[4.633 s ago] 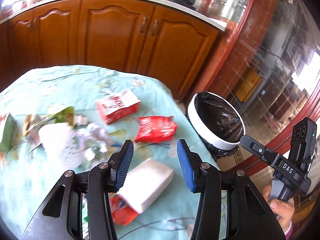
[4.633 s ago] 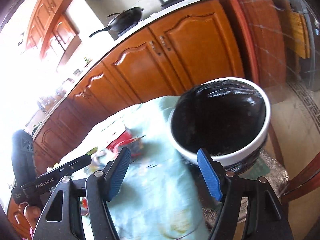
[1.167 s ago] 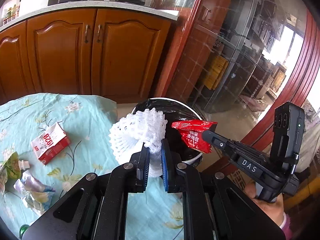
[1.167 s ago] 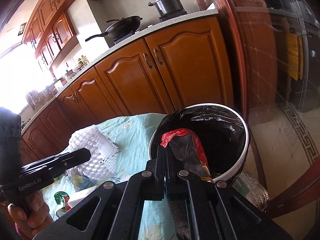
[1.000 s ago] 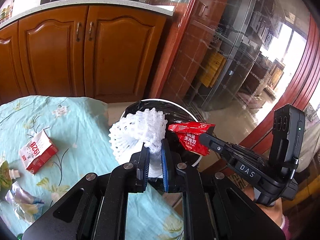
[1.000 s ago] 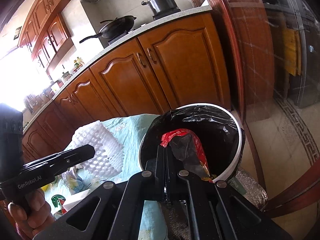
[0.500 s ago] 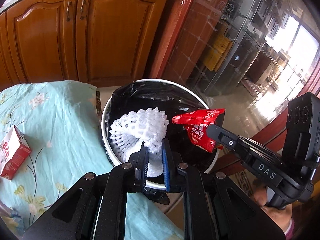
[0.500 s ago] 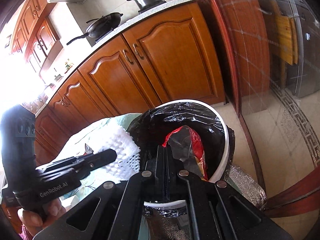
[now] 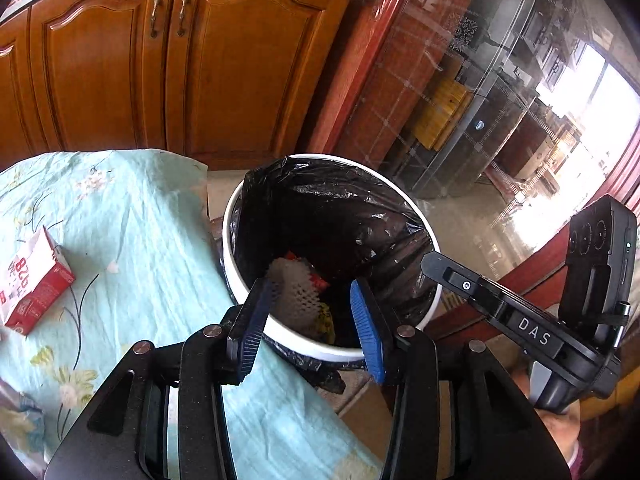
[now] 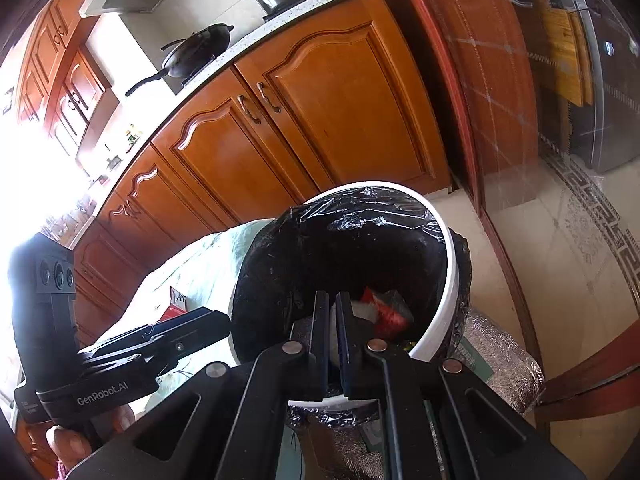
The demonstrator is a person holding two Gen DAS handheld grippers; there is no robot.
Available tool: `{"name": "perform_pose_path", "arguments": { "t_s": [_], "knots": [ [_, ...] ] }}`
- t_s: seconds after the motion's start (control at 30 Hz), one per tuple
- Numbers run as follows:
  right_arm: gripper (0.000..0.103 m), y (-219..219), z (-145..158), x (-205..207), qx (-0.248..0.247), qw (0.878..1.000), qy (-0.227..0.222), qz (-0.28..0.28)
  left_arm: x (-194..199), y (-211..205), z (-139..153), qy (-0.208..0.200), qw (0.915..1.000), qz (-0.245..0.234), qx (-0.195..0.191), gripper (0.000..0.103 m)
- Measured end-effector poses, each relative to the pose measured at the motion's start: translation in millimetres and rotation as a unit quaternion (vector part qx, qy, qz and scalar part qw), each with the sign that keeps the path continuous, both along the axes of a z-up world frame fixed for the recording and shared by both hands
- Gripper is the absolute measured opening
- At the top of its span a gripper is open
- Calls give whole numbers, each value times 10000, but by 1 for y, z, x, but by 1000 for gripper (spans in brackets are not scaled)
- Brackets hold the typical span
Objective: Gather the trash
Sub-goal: 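Open left tool over the bin while right tool opens, dropping the red bag, then move left tool to the crumpled white wrapper while right tool reaches the white foam block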
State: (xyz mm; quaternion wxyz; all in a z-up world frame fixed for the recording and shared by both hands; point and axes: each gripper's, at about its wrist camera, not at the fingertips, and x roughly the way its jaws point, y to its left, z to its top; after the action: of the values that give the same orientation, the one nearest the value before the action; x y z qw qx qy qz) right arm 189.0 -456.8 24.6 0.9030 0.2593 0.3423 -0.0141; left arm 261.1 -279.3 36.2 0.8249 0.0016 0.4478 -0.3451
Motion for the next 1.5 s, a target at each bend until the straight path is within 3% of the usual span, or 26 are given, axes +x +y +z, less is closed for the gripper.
{"name": "perform_pose_path", "arguments": {
  "t_s": [0.1,0.17,0.23,0.4,0.9,1.5],
  "knots": [
    [12,4,2,-6,9,10000,-32,4,-8,14,4,-46,9999,123,-72,41],
    [30,9,4,-12,8,10000,-96,14,-16,26,7,-90,9996,254,-106,41],
    [57,15,6,-19,22,9998,-208,20,-24,40,9,-116,9990,408,-163,41],
    [69,34,8,-35,146,9991,-392,32,-41,82,9,-156,9965,772,-270,41],
    [76,110,14,-58,34,9973,-484,555,-81,190,10,-285,9857,1628,-338,46],
    [76,186,-4,-54,181,9916,-201,1266,-95,266,0,-260,9733,2266,-239,50]
  ]
}}
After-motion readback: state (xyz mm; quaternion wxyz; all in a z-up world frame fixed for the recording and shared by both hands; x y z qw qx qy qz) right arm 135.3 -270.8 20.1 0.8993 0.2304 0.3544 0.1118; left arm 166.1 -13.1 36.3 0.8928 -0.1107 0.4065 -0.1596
